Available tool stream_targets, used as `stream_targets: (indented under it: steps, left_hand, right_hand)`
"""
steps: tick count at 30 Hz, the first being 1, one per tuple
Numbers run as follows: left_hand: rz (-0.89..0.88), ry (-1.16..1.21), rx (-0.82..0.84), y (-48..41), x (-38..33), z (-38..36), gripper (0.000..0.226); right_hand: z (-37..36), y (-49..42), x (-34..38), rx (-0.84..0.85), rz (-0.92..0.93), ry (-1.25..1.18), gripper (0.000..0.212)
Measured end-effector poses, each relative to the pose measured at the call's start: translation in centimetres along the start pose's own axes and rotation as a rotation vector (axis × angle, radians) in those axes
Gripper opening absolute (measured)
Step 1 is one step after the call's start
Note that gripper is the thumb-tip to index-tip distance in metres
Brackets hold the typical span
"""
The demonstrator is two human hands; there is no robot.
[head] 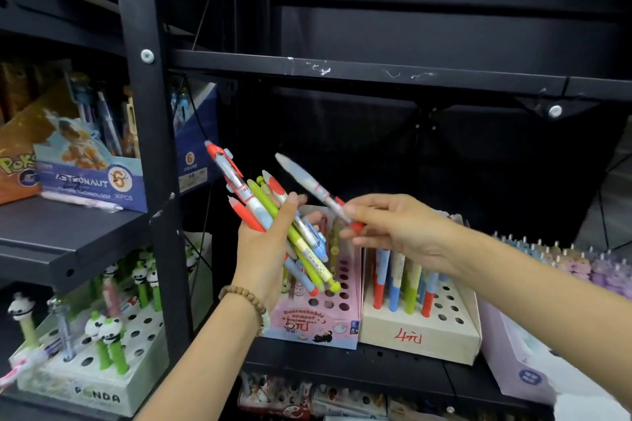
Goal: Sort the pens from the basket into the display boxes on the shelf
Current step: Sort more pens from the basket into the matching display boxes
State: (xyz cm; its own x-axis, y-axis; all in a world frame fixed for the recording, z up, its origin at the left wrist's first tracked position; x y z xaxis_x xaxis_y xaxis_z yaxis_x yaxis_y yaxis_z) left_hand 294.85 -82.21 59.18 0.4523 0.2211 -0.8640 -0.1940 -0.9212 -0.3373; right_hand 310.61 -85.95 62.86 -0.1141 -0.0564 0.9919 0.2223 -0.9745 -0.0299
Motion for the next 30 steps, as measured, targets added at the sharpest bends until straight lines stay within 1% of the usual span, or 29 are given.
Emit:
stream_targets:
  steps: [2,5,8,11,14,17,18,21,23,25,27,30]
  left_hand:
    - [-0.011,-0.004,0.039,-0.2,-0.1,-0.7,0.032]
    - [-0.011,-0.014,0.067,-0.2,0.2,-1.6,0.023]
    - [-0.002,-0.030,0.089,-0.4,0.9,-2.8,0.015]
    - [-0.003,-0.034,0.103,-0.5,1.4,-4.0,0.022]
    - [-0.002,-0.100,0.077,-0.7,1.2,-2.9,0.017]
    - [-0.025,-0.180,0.060,-0.6,0.4,-0.1,0.014]
    - [-0.044,-0.179,0.083,-0.3,0.1,0.5,0.016]
    - [-0.086,-0.196,0.153,0.6,-0.6,1.9,0.034]
    - [-0.097,-0.202,0.151,1.3,-0.7,2.9,0.035]
    - [-0.092,-0.194,0.138,1.7,-0.5,3.8,0.041]
    - [-0.076,-0.185,0.126,1.9,-0.2,4.4,0.044]
    - [-0.056,-0.162,0.118,2.3,0.1,4.7,0.045]
  right_hand:
    - [2.1,0.4,0.5,-0.073,0.023,-0.186,0.026]
    - [6.2,1.7,1.5,-0.220,0.107,-0.365,0.024]
    - [9.9,3.3,1.8,-0.333,0.169,-0.379,0.021]
    - [12.3,4.6,1.7,-0.380,0.205,-0.348,0.024]
    - [12.1,4.5,1.8,-0.300,0.207,-0.250,0.028]
    - [9.7,3.2,2.3,-0.183,0.196,-0.083,0.032]
    - [8.6,2.6,2.4,-0.151,0.185,-0.009,0.030]
    - [5.1,1.0,2.5,-0.092,0.160,0.218,0.022]
    - [3.0,-0.1,2.2,-0.054,0.163,0.326,0.022]
    - [1.4,-1.0,1.5,-0.038,0.161,0.420,0.022]
    - [0.6,-1.7,0.6,-0.062,0.147,0.546,0.022]
    - [-0.3,-2.1,-0.3,-0.071,0.147,0.666,0.015]
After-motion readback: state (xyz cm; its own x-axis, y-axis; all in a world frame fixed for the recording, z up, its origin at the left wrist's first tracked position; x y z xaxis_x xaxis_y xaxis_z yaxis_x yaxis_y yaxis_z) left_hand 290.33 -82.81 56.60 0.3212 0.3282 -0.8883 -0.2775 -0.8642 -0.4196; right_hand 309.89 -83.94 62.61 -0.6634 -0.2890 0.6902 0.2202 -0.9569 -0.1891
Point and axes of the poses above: each hand's wrist, its own y-axis away from the middle knuckle, its own z-axis out of the back of the hand, x = y × z, the point moved 9 cm from there along -y, towards the middle knuckle, and after that the axes turned 9 degrees about x, right-handed, at the moved point
